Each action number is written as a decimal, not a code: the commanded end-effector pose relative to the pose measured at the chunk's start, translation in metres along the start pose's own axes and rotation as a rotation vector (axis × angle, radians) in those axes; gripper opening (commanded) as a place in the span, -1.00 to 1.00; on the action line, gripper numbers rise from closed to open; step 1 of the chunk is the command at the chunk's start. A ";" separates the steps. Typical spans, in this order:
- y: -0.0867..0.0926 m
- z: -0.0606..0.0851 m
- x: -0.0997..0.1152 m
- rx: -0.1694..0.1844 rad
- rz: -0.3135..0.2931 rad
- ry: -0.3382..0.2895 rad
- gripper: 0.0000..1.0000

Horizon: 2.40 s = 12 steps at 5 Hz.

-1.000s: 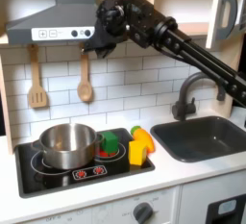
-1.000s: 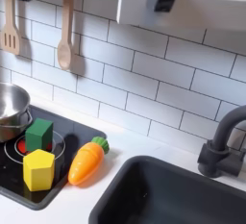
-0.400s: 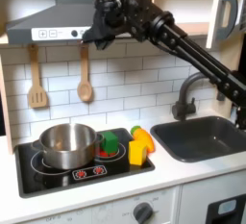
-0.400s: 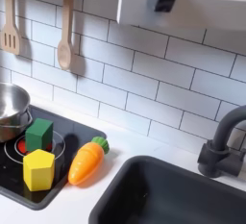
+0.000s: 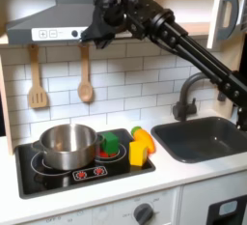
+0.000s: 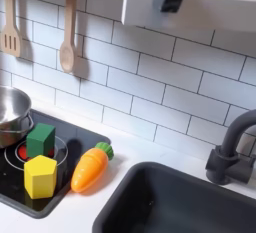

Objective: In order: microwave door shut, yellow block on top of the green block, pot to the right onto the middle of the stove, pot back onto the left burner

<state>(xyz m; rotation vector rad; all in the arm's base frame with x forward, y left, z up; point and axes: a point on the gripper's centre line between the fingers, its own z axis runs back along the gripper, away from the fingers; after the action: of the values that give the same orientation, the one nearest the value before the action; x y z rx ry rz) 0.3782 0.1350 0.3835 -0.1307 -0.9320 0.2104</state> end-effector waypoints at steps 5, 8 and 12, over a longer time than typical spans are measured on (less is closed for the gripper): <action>0.008 0.002 0.016 0.029 0.006 -0.040 -1.00; 0.013 -0.011 0.018 0.048 0.039 -0.042 -1.00; 0.006 -0.005 0.025 0.040 0.057 -0.061 -1.00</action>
<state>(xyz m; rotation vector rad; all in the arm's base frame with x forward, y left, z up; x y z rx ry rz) 0.3960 0.1500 0.4016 -0.1071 -0.9936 0.2894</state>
